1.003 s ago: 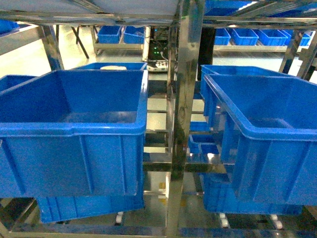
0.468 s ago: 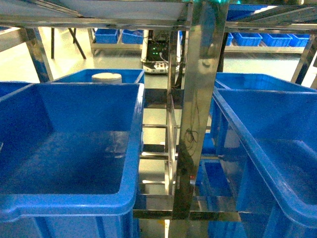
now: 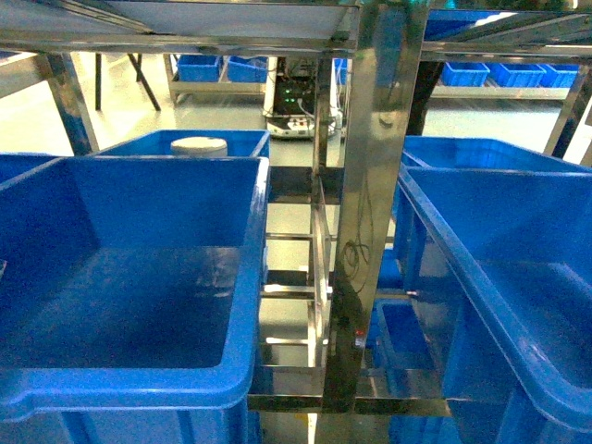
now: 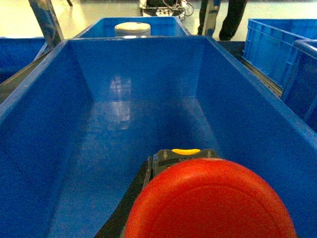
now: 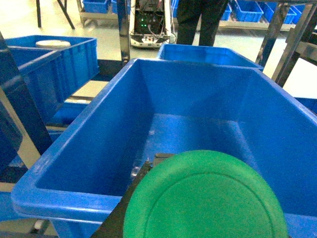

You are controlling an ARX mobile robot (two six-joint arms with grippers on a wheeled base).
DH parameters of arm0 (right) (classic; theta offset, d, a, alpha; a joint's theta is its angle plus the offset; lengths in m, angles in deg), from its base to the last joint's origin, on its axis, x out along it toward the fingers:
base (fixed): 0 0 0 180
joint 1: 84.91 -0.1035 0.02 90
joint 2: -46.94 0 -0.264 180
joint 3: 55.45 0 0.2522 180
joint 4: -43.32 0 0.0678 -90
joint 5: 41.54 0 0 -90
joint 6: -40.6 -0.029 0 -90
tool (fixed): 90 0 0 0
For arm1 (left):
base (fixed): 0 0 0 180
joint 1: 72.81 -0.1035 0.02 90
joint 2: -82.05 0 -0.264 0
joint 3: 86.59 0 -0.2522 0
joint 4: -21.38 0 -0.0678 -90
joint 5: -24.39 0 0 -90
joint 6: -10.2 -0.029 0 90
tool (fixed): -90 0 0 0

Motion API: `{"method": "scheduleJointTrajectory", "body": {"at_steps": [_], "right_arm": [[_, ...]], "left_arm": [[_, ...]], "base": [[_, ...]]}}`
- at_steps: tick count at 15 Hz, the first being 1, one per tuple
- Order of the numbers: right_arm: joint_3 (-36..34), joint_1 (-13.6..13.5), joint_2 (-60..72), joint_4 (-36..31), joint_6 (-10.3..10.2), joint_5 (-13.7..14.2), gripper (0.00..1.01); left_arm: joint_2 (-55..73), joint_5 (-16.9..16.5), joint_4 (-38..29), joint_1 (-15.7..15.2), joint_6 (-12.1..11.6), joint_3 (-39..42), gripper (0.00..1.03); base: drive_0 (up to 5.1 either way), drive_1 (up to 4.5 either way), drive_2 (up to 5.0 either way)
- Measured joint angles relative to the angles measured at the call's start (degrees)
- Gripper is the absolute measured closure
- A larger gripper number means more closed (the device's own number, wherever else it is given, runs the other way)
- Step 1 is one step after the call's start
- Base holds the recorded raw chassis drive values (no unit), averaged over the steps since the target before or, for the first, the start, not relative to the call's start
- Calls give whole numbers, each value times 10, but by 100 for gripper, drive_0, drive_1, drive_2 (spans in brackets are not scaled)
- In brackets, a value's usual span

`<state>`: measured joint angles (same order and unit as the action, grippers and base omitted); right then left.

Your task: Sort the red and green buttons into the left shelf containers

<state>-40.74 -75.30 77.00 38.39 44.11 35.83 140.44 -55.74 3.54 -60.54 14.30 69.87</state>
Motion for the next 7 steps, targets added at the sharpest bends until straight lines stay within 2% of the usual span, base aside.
{"method": "scheduleJointTrajectory", "body": {"at_steps": [2,4,7], "right_arm": [[35,-16,120,-89,9,20,75],[97,-17,257,-164,13,34,75],[179,-17,428,-145,31,46,75]], "left_arm": [[0,0,-1,0,0,0,77],[0,0,-1,0,0,0,77],[0,0,-1,0,0,0,77]], "base": [[0,0,0],[0,0,0],[0,0,0]]}}
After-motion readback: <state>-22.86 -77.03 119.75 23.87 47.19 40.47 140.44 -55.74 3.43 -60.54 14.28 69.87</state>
